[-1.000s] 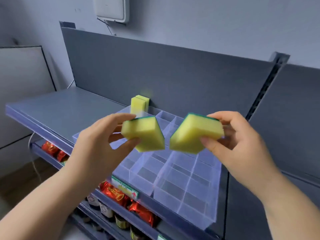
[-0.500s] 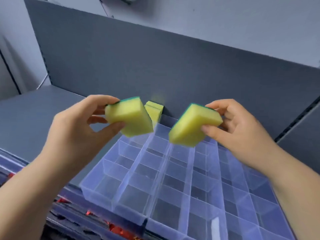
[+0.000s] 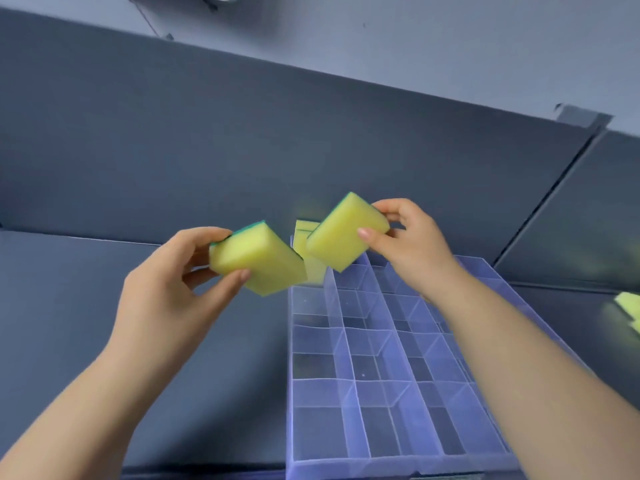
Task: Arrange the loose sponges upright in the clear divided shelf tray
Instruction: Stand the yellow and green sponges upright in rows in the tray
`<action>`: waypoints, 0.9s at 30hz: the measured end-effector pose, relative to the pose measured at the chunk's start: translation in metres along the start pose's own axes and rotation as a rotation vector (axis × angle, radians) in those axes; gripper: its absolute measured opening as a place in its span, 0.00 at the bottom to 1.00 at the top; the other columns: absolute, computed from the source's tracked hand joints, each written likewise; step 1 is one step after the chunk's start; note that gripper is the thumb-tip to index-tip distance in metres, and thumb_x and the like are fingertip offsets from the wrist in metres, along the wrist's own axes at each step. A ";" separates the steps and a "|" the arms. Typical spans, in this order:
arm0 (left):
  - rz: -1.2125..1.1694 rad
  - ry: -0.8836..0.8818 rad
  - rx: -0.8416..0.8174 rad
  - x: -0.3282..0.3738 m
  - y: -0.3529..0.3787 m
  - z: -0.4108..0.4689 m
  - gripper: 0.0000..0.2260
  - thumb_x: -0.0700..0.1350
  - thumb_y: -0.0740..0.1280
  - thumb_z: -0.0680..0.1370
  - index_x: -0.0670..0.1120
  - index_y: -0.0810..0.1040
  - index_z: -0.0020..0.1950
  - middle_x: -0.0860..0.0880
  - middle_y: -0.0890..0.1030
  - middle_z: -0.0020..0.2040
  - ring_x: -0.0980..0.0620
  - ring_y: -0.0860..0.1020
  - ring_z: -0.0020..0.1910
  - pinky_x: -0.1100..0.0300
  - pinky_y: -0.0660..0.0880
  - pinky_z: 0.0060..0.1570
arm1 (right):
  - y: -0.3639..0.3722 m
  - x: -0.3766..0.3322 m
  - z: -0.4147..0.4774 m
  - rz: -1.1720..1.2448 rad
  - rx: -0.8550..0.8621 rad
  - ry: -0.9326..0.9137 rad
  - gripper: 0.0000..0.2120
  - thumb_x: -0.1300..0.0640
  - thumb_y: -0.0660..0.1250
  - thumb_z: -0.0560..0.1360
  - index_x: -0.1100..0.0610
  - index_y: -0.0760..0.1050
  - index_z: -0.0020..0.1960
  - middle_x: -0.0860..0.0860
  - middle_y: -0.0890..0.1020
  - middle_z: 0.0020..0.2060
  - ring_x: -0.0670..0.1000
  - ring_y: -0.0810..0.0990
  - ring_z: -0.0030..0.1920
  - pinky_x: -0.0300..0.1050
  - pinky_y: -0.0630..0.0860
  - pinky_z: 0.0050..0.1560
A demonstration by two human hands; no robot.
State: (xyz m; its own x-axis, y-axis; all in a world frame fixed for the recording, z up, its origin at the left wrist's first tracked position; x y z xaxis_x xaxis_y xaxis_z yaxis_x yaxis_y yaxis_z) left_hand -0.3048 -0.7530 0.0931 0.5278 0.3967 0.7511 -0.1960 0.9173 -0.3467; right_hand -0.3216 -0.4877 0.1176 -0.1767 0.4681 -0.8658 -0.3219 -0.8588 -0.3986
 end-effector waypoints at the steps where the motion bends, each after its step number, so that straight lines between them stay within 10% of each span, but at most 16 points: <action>1: -0.005 -0.001 -0.009 -0.003 -0.001 0.001 0.18 0.40 0.75 0.68 0.57 0.74 0.51 0.68 0.75 0.51 0.68 0.77 0.46 0.82 0.67 0.43 | 0.003 0.003 0.002 -0.010 0.025 0.016 0.12 0.60 0.71 0.71 0.47 0.72 0.49 0.43 0.78 0.48 0.51 0.80 0.50 0.44 0.77 0.50; 27: -0.009 -0.036 -0.001 -0.034 -0.043 0.006 0.19 0.43 0.75 0.68 0.63 0.72 0.49 0.69 0.75 0.50 0.69 0.77 0.45 0.82 0.68 0.43 | 0.060 0.021 0.018 -0.469 -0.042 -0.108 0.15 0.64 0.68 0.72 0.55 0.74 0.57 0.45 0.69 0.53 0.51 0.73 0.54 0.49 0.72 0.58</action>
State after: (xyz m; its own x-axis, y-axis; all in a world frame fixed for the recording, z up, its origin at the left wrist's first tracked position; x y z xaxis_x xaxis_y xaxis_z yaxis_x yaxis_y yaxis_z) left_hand -0.3187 -0.8060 0.0859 0.4994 0.3894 0.7739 -0.1903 0.9208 -0.3405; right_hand -0.3619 -0.5256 0.0806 -0.1175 0.8237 -0.5547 -0.3520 -0.5569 -0.7523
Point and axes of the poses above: each hand's wrist, its own z-axis towards the middle knuckle, its own y-axis out of the palm, x = y × z, the point moved 6 cm from there along z, towards the middle knuckle
